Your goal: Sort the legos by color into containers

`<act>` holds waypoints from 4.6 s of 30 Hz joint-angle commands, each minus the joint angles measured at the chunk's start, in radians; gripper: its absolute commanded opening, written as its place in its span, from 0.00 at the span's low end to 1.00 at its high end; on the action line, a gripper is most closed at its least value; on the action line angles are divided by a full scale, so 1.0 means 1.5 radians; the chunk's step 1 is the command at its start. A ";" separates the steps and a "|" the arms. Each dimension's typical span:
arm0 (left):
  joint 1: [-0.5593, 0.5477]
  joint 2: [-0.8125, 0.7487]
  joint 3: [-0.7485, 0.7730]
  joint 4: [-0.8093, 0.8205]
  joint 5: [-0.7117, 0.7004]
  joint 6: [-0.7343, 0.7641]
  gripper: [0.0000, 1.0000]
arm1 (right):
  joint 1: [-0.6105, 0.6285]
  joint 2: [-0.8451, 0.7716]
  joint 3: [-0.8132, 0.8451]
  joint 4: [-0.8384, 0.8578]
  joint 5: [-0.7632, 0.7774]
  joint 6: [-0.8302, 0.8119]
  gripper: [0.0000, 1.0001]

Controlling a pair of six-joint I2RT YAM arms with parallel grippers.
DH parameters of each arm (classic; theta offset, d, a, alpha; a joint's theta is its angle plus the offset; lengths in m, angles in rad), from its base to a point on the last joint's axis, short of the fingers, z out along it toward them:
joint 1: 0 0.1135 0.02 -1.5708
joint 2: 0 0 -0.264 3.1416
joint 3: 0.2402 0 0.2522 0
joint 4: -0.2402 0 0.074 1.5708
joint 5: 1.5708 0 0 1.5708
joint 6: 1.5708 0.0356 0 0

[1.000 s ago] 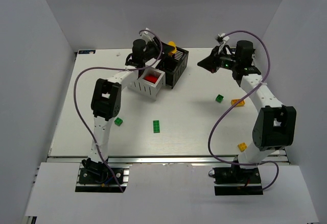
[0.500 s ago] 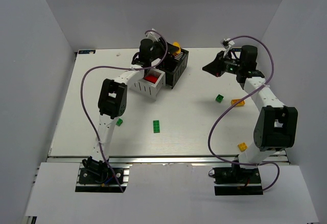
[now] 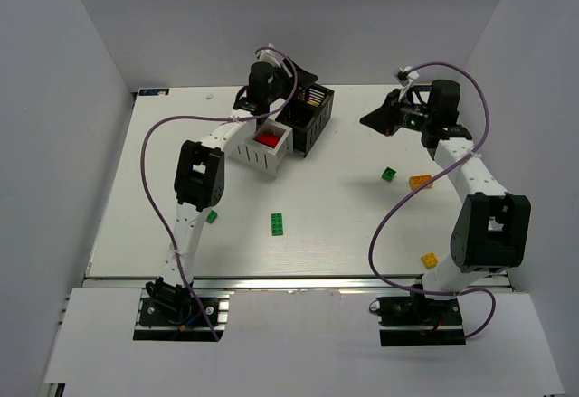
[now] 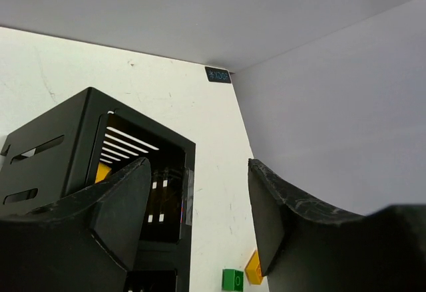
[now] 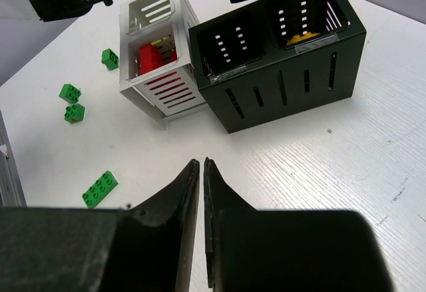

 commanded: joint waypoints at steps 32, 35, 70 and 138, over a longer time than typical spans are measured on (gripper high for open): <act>0.065 -0.943 -0.897 -0.193 -0.337 0.215 0.98 | -0.045 0.179 0.167 -0.746 0.563 -1.245 0.83; 0.066 -0.990 -0.930 -0.221 -0.348 0.188 0.98 | -0.054 0.214 0.190 -0.749 0.593 -1.257 0.84; 0.066 -1.038 -1.024 -0.241 -0.323 0.112 0.98 | -0.064 0.258 0.153 -0.708 0.512 -1.185 0.26; 0.071 -1.040 -0.940 -0.242 -0.374 0.204 0.98 | 0.188 0.426 0.505 0.028 0.249 -0.102 0.89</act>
